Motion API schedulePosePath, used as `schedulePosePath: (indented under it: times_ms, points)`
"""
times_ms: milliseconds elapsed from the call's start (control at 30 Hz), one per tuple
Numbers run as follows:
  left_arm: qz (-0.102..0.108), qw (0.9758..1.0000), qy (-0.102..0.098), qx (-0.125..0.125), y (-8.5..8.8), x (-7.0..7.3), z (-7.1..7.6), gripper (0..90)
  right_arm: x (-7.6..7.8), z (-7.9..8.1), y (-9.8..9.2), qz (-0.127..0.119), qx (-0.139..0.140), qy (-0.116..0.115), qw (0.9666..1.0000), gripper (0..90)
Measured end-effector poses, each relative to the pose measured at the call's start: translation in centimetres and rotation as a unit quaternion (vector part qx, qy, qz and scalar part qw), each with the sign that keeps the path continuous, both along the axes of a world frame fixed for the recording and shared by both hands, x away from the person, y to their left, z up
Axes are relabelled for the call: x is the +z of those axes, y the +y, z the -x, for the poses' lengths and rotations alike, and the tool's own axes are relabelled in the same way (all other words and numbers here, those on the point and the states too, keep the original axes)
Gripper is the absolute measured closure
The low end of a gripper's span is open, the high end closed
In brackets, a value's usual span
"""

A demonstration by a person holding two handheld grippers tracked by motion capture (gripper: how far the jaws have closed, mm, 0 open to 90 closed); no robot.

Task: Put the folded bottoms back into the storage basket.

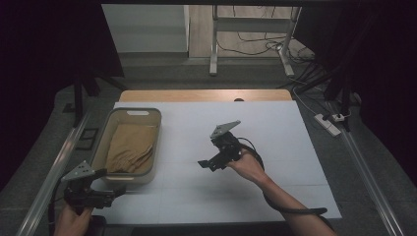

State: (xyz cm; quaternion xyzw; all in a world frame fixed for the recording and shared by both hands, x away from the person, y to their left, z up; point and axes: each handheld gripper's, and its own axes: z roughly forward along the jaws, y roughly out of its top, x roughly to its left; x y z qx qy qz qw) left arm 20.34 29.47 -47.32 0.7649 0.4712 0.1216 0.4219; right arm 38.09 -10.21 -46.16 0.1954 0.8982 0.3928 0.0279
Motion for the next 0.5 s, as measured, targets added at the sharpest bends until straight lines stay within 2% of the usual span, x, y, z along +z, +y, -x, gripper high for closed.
schedulePosePath:
  times_ms: [200,400,500]
  points:
    - [0.001,1.0000,0.000,0.000,0.0,0.0,0.0,0.4,-0.2,0.4,-1.1,0.002,-0.008,-0.001,1.0000,0.0]
    - [-0.001,1.0000,0.000,0.000,0.0,0.0,0.0,0.3,-0.2,1.2,-2.3,0.021,-0.017,-0.017,0.9995,0.0]
    - [-0.002,1.0000,0.000,0.000,-0.1,0.0,0.0,0.4,-0.1,1.7,-3.2,0.016,-0.022,-0.017,0.9995,0.0]
